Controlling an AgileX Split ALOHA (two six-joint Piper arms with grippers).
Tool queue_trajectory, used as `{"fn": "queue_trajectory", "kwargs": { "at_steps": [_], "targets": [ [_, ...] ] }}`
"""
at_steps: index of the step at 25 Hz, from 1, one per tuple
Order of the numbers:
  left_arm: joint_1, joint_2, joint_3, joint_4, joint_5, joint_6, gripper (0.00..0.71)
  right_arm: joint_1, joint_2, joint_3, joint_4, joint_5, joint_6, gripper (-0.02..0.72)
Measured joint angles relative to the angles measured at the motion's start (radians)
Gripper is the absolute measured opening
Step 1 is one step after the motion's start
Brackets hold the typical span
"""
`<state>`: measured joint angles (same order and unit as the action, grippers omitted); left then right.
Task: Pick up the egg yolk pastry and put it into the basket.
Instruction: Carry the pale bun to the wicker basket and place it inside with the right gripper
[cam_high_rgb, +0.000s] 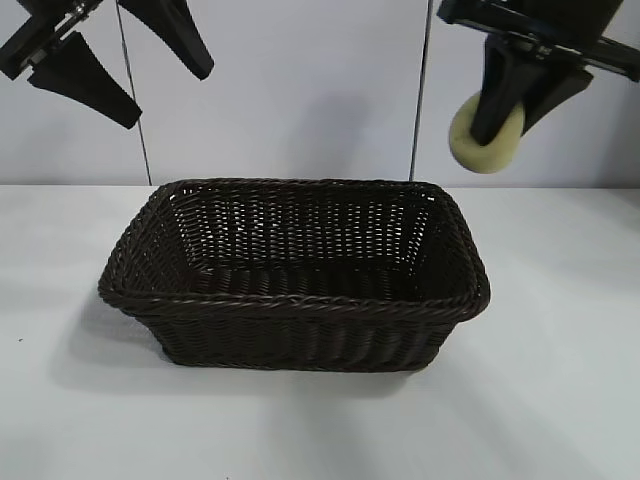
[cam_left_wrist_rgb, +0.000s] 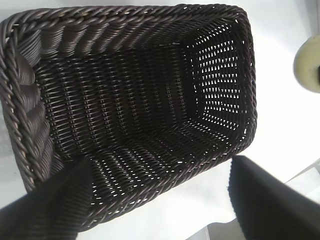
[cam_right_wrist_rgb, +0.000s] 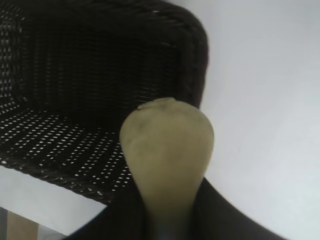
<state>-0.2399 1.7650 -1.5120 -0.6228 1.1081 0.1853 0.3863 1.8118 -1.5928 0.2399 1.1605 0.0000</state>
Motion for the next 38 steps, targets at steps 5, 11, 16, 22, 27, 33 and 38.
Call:
{"fn": "queue_trajectory", "kwargs": {
  "at_steps": [5, 11, 16, 22, 27, 33, 38],
  "targets": [
    [0.000, 0.000, 0.000, 0.000, 0.000, 0.000, 0.550, 0.047, 0.057, 0.000, 0.002, -0.030, 0.015, 0.139],
    [0.000, 0.000, 0.000, 0.000, 0.003, 0.000, 0.550, 0.052, 0.143, 0.000, 0.007, -0.083, 0.034, 0.139],
    [0.000, 0.000, 0.000, 0.000, 0.003, 0.000, 0.550, 0.052, 0.224, 0.000, 0.009, -0.121, 0.037, 0.139],
    [0.000, 0.000, 0.000, 0.000, 0.003, 0.000, 0.550, 0.052, 0.250, 0.000, 0.018, -0.144, 0.037, 0.156],
    [0.000, 0.000, 0.000, 0.000, 0.004, 0.000, 0.550, 0.052, 0.250, -0.003, 0.031, -0.141, 0.033, 0.278],
    [0.000, 0.000, 0.000, 0.000, 0.004, 0.000, 0.550, 0.052, 0.249, -0.015, 0.030, -0.132, 0.033, 0.424],
    [0.000, 0.000, 0.000, 0.000, 0.004, 0.000, 0.550, 0.052, 0.249, -0.083, 0.028, -0.092, 0.033, 0.568]
  ]
}}
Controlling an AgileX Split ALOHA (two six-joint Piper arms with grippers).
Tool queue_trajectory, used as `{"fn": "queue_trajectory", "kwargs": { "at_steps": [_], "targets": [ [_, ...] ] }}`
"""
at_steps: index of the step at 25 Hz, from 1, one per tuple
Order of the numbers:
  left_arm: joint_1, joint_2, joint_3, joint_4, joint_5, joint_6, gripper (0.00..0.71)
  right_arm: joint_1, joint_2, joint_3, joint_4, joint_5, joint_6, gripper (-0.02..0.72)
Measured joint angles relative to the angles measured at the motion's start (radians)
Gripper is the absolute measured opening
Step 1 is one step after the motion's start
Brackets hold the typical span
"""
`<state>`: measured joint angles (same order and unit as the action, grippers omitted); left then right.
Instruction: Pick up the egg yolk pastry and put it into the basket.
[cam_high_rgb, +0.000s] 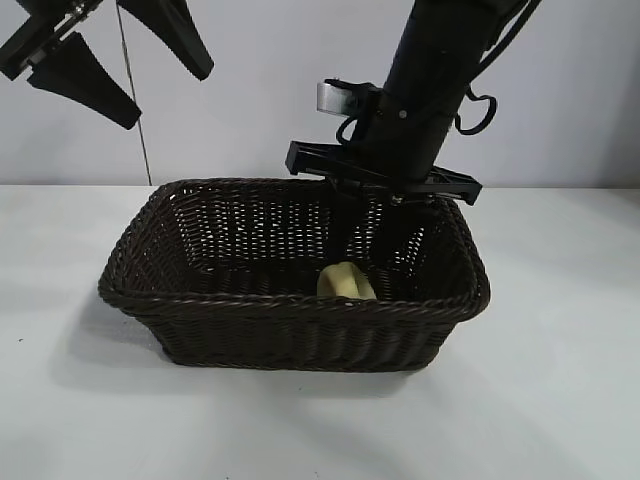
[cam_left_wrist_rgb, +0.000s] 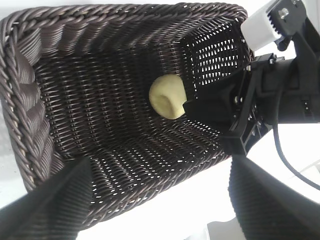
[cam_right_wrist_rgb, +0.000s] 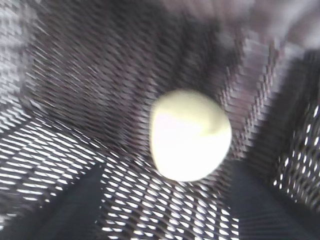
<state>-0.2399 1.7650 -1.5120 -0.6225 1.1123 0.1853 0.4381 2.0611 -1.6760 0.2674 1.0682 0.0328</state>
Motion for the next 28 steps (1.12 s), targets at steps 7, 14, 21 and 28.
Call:
{"fn": "queue_trajectory", "kwargs": {
  "at_steps": [7, 14, 21, 28],
  "targets": [
    [0.000, 0.000, 0.000, 0.000, 0.001, 0.000, 0.550, 0.000, 0.000, -0.145, -0.002, 0.125, 0.000, 0.582],
    [0.000, 0.000, 0.000, 0.000, 0.002, 0.000, 0.550, -0.006, -0.024, -0.192, -0.002, 0.154, -0.017, 0.582],
    [0.000, 0.000, 0.000, 0.000, 0.008, 0.000, 0.550, -0.078, -0.120, -0.192, 0.001, 0.165, -0.033, 0.582],
    [0.000, 0.000, 0.000, 0.002, 0.010, 0.000, 0.550, -0.179, -0.221, -0.146, 0.003, 0.167, -0.057, 0.582]
  ]
}}
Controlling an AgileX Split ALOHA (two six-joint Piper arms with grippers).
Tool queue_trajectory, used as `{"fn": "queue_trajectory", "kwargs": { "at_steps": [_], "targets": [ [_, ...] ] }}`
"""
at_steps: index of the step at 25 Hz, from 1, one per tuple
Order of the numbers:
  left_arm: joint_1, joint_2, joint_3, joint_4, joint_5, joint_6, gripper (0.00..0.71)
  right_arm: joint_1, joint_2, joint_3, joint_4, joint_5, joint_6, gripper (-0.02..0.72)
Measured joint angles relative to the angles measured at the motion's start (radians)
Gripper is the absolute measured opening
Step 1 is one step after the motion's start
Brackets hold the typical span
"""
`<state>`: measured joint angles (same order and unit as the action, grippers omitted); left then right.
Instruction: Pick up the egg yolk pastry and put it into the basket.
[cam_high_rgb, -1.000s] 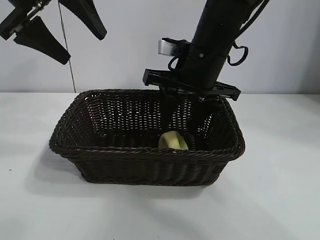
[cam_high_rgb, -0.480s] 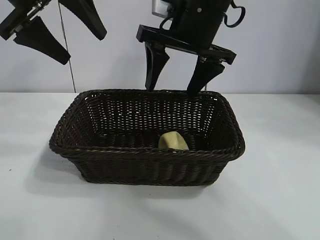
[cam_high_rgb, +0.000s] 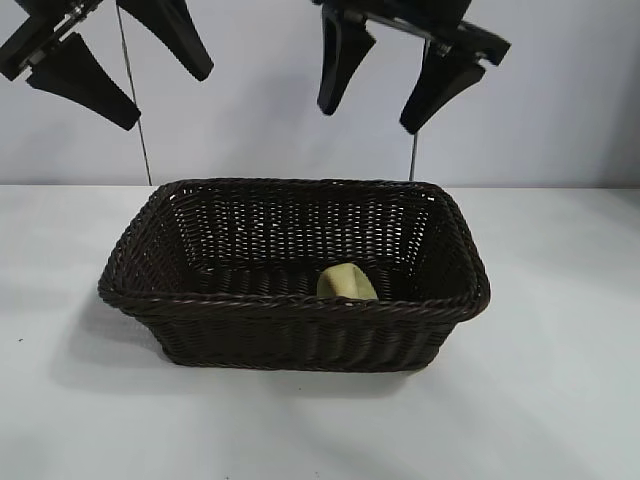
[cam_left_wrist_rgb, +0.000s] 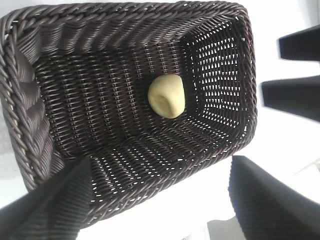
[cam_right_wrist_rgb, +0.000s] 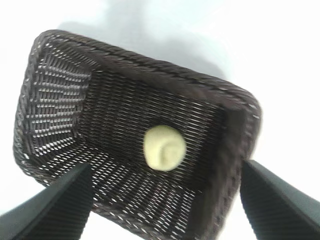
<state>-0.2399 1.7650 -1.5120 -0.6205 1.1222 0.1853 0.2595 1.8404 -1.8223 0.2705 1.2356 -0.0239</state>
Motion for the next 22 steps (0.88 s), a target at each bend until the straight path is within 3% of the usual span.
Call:
{"fn": "queue_trajectory", "kwargs": {
  "at_steps": [9, 22],
  "targets": [
    [0.000, 0.000, 0.000, 0.011, 0.000, 0.000, 0.550, -0.086, -0.106, 0.213, -0.002, 0.000, -0.071, 0.589],
    [0.000, 0.000, 0.000, 0.012, 0.000, 0.000, 0.550, -0.087, -0.108, 0.272, -0.002, -0.001, -0.075, 0.589]
  ]
}}
